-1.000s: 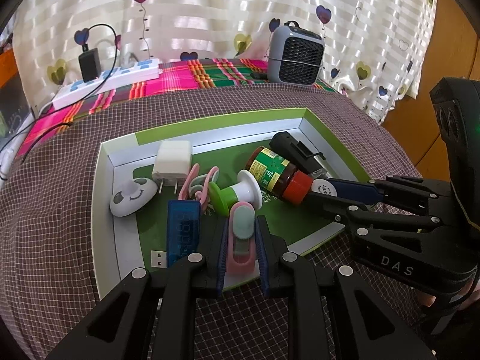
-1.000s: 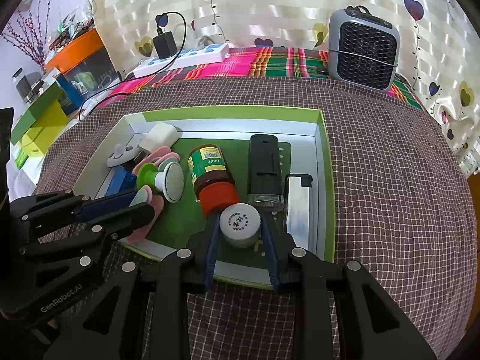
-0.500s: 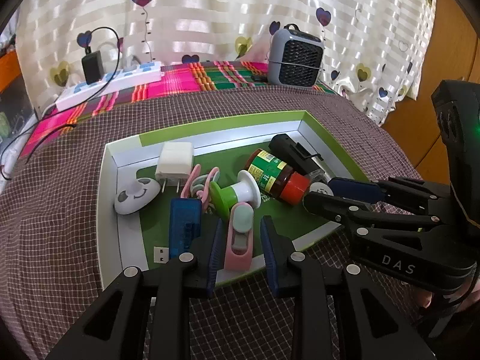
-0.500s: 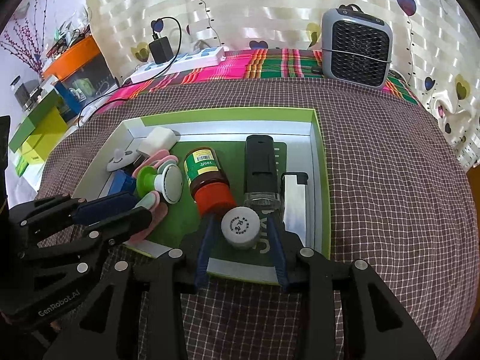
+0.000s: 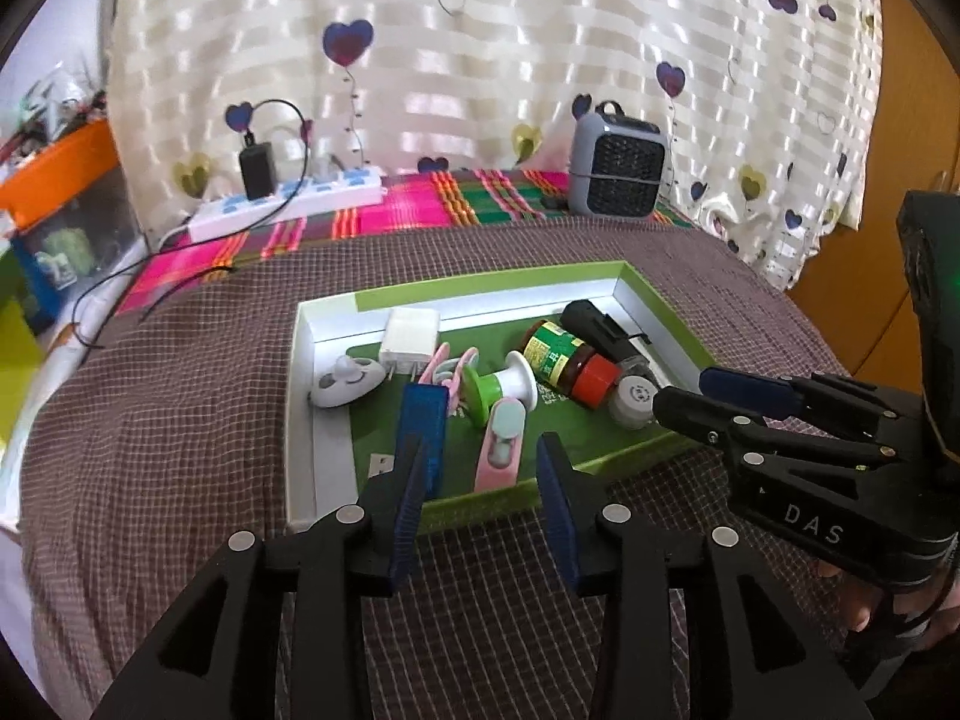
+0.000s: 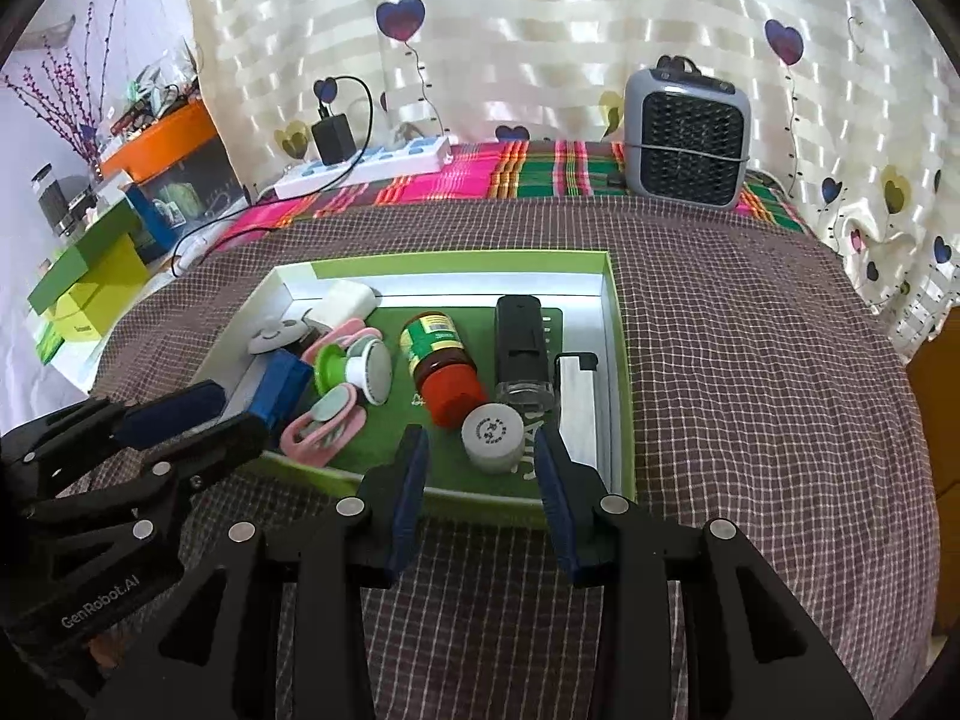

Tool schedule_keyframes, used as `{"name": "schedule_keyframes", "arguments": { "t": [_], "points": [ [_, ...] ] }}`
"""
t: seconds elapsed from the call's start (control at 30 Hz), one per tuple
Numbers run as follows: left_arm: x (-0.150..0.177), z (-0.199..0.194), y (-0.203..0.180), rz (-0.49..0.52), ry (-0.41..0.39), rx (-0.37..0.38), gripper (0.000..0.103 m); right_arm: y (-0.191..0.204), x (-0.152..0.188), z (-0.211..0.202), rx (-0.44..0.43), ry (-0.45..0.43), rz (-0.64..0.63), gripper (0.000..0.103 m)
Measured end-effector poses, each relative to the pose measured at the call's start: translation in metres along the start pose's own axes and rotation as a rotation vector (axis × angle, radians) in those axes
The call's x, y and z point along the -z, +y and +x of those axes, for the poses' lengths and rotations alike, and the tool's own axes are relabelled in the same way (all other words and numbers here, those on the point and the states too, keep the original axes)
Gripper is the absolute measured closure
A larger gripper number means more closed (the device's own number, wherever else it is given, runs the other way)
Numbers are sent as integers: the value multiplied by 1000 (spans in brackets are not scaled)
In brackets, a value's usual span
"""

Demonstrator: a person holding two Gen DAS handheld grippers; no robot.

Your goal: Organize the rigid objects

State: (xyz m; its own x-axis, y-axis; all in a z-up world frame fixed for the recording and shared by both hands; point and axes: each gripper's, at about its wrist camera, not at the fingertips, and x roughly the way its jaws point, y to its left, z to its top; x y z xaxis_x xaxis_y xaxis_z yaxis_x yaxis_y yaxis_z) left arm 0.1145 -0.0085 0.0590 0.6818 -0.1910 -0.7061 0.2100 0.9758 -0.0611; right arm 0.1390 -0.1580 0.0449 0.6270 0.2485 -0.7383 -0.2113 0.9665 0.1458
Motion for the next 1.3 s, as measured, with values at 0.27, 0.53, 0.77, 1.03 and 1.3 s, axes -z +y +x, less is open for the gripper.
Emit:
{"name": "schedule_keyframes", "arguments": {
  "t": [0.27, 0.53, 0.77, 1.03, 1.3],
  "points": [
    [19, -18, 4, -38, -2, -60, 66, 4, 14, -19, 16, -27, 2, 52],
    [52, -17, 5, -75, 37, -108, 66, 7, 42, -20, 45, -1, -11, 52],
    [73, -8, 2, -95, 85, -104, 66, 4, 63, -11, 65, 50, 1, 52],
    [78, -2, -4, -90, 91, -134, 66, 1, 69, -8, 103, 62, 2, 52],
    [77, 3, -8, -90, 88, -132, 53, 3, 69, -4, 134, 60, -19, 51]
  ]
}}
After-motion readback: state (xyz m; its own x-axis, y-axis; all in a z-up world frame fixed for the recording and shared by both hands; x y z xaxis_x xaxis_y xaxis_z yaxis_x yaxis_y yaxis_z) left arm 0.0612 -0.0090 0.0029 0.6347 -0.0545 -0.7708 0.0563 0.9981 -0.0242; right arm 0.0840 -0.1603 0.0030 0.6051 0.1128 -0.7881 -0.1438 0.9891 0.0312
